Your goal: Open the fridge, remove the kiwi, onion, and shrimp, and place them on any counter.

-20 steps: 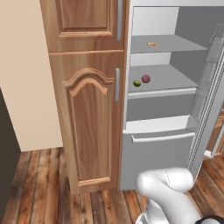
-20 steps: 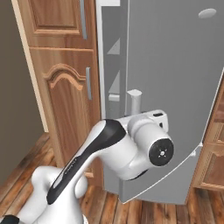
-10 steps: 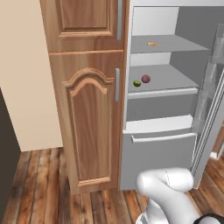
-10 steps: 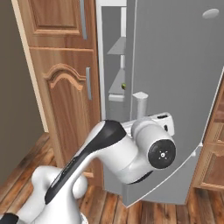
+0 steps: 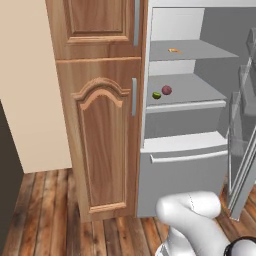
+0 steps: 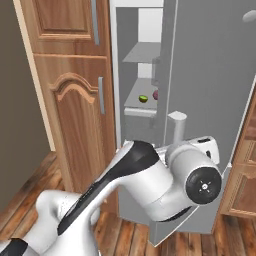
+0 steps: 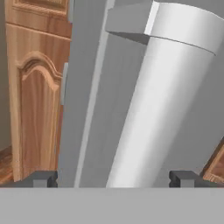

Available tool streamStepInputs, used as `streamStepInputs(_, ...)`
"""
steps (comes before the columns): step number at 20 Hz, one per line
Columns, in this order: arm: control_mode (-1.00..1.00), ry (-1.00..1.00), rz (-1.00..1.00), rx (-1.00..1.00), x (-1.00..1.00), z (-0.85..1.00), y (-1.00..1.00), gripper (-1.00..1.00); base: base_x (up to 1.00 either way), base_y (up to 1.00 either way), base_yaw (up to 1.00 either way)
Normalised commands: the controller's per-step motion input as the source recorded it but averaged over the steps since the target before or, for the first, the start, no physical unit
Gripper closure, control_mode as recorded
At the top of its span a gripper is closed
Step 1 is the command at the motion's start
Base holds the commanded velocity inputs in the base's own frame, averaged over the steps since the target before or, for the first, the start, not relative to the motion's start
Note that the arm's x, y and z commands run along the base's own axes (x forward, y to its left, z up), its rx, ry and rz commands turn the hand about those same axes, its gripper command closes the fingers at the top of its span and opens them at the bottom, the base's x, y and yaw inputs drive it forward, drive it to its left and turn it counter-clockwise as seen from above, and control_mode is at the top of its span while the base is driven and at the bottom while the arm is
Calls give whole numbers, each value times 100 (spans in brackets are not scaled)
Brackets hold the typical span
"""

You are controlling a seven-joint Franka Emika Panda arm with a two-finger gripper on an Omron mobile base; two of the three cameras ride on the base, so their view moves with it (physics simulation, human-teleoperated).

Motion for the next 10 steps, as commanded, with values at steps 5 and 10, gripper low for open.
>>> streamStepInputs(5, -100, -6, -75, 0, -89, 1, 22, -100, 0, 0, 0)
streamStepInputs(10, -100, -6, -79, 0, -85, 0, 17, -100, 0, 0, 0)
